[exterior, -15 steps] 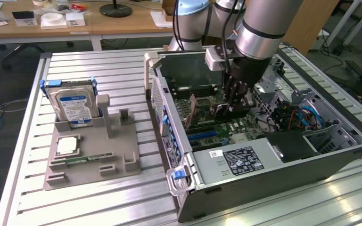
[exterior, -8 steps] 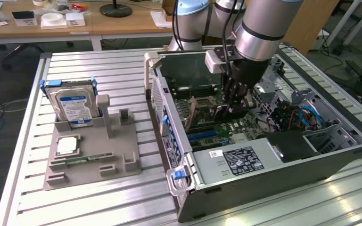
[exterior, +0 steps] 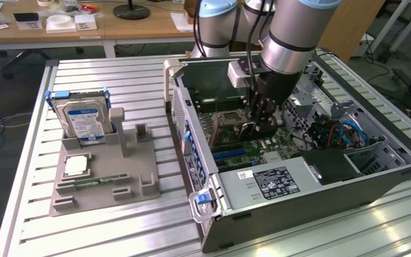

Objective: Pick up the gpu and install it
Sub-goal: 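Insert the gpu into the slot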

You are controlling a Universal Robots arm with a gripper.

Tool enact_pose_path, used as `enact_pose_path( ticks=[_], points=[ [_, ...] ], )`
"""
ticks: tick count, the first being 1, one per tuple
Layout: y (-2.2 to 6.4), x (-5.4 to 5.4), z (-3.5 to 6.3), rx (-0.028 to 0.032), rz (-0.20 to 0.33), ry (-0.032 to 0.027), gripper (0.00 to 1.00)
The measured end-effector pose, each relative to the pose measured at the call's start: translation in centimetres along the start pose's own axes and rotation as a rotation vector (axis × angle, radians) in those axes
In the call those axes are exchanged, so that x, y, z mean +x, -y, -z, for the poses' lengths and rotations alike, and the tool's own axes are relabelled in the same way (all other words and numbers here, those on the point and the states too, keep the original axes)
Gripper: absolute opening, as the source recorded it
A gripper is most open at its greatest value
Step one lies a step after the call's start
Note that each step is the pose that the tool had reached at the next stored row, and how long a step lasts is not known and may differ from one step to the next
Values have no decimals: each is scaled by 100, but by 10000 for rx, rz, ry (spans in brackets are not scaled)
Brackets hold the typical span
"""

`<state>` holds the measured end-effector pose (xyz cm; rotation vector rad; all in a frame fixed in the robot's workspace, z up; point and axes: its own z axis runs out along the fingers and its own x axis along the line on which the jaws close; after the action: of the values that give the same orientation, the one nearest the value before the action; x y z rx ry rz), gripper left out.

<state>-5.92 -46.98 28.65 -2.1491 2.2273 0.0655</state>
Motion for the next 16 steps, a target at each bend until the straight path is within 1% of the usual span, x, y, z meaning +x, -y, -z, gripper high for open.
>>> enact_pose_path(
  ticks=[5,10,13,16],
  points=[
    [-23,6,-78,0,0,0,27],
    [-26,6,-86,0,1,-1,27],
    [-30,8,-123,1,0,1,27],
    [-61,10,-131,0,1,1,27]
  ],
)
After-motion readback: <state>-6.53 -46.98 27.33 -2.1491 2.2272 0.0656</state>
